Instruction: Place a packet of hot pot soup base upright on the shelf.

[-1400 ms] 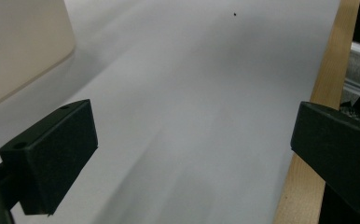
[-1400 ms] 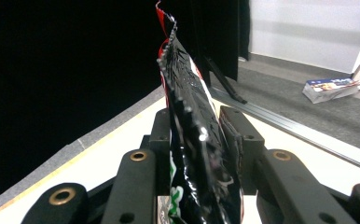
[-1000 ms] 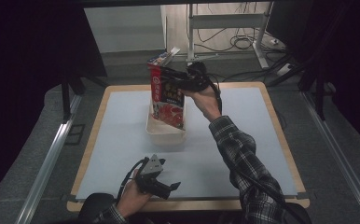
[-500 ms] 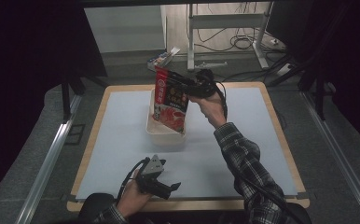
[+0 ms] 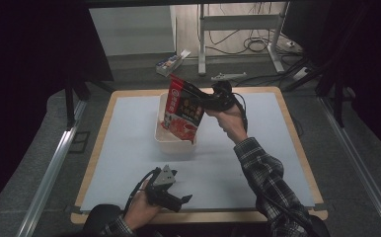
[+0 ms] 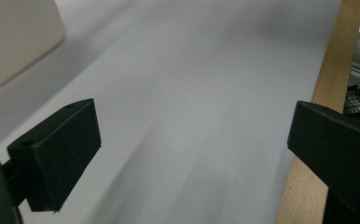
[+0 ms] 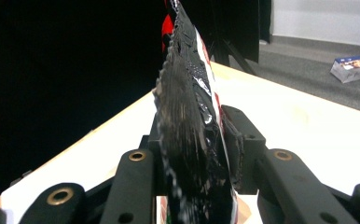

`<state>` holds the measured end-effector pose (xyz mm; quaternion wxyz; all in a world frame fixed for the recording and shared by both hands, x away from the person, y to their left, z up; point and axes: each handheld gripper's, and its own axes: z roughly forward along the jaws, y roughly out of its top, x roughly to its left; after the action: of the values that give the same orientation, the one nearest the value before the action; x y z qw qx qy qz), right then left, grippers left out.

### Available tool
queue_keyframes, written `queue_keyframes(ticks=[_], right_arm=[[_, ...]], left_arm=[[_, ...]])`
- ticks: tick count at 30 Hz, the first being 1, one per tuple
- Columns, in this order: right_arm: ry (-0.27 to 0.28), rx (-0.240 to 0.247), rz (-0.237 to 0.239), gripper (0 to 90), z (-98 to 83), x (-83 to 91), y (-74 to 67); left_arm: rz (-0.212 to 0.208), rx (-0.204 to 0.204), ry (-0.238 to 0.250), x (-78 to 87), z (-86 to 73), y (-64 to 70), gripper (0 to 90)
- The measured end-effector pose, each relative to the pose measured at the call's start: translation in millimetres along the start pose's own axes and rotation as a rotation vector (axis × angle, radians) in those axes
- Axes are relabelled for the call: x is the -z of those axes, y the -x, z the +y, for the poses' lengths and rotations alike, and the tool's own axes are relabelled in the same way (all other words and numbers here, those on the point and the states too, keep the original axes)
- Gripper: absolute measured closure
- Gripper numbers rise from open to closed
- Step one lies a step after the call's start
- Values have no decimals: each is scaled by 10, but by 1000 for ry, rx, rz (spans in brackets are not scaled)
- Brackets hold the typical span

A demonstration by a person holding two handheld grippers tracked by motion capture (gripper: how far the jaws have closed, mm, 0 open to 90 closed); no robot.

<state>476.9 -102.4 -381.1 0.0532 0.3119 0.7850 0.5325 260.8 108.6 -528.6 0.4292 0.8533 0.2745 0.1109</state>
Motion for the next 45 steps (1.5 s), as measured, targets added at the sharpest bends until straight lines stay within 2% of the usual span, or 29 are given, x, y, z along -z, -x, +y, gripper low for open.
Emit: queue_keyframes(ticks=[5, 7, 10, 12, 15, 17, 19, 22, 26, 27, 28, 31, 33, 35, 38, 45], right_arm=[[-23, 2, -14, 668, -59, 12, 7], [-55, 11, -24, 666, -102, -63, 7], [-72, 18, -29, 665, -162, -164, 2], [-56, 3, -35, 664, -186, -188, 17], [-65, -23, -68, 667, -224, -197, 113], [-62, -72, -40, 644, -273, -199, 212], [-60, -89, -31, 604, -314, -210, 250], [-71, -24, -56, 529, -306, -226, 207], [-58, 86, -86, 410, -230, -195, 96], [-55, 146, -103, 361, -185, -161, 36], [-55, 146, -103, 361, -185, -161, 36], [-63, 243, -134, 311, -144, -100, -49], [-72, 286, -148, 289, -136, -57, -95], [-75, 310, -154, 272, -140, -16, -124], [-76, 314, -155, 255, -157, 41, -136], [-62, 269, -152, 234, -226, 152, -43]], left_arm=[[-5, -5, -7, -14, 2, 6, 23], [-3, -10, -10, -13, 1, 11, 23], [-4, -10, -11, -13, 0, 5, 23], [-4, -13, -12, -16, -2, 5, 23], [-2, -33, -12, -31, -5, 27, 23], [1, -50, -17, -41, -7, 42, 22], [4, -62, -20, -48, -9, 48, 21], [6, -71, -21, -52, -14, 46, 21], [10, -88, -25, -54, -17, 48, 21], [11, -92, -27, -55, -17, 50, 20], [12, -97, -27, -57, -18, 52, 20], [11, -107, -29, -62, -20, 58, 20], [9, -113, -31, -67, -20, 63, 19], [10, -118, -30, -69, -20, 69, 19], [8, -123, -29, -72, -19, 77, 19], [-2, -131, -31, -73, -16, 86, 19]])
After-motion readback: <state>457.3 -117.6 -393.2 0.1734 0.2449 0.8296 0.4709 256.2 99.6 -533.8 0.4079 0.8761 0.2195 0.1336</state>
